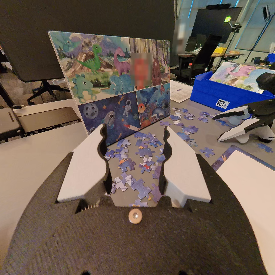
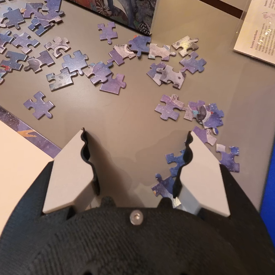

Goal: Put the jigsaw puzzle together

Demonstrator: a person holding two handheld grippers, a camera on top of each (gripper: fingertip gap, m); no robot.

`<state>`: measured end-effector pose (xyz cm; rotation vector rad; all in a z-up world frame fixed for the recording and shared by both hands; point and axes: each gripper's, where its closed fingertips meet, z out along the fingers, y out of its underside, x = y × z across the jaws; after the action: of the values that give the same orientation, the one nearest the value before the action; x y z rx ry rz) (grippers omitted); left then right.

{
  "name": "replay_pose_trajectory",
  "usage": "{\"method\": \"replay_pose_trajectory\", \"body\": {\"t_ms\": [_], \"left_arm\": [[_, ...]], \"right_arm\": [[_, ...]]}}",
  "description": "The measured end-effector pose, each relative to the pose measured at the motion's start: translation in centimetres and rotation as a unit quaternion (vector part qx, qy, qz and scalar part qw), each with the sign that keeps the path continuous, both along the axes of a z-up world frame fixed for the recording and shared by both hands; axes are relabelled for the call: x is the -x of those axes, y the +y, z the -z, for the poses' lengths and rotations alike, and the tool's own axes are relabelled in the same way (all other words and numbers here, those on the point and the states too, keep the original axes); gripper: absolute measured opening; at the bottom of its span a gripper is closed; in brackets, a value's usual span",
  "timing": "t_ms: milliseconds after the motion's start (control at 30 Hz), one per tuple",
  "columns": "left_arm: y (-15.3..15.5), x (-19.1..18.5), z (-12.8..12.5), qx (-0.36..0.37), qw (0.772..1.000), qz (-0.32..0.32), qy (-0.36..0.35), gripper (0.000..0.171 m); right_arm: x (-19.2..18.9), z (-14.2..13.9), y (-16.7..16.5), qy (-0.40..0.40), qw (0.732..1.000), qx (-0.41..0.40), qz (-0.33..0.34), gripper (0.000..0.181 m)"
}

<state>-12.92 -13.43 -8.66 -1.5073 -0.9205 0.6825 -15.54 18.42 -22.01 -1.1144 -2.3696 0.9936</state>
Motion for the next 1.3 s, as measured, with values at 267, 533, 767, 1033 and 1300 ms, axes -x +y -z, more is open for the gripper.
{"method": "replay_pose_trajectory", "body": {"t_ms": [267, 533, 767, 1033, 1300], "left_arm": [[-0.6, -0.1, -0.7, -0.013, 1.000, -0.007, 0.009, 0.075], [-0.5, 0.1, -0.2, -0.004, 1.000, -0.008, 0.004, 0.074], [-0.5, 0.2, 0.1, -0.004, 1.000, -0.008, -0.003, 0.074], [-0.7, 0.3, 0.2, -0.004, 1.000, -0.011, -0.004, 0.073], [-0.8, 0.4, 0.5, -0.001, 1.000, -0.012, -0.009, 0.072]], "right_arm": [[0.0, 0.0, 0.0, 0.000, 1.000, 0.000, 0.000, 0.129], [0.0, 0.0, 0.0, 0.000, 1.000, 0.000, 0.000, 0.129], [0.0, 0.0, 0.0, 0.000, 1.000, 0.000, 0.000, 0.130], [0.0, 0.0, 0.0, 0.000, 1.000, 0.000, 0.000, 0.130], [0.0, 0.0, 0.0, 0.000, 1.000, 0.000, 0.000, 0.130]]}}
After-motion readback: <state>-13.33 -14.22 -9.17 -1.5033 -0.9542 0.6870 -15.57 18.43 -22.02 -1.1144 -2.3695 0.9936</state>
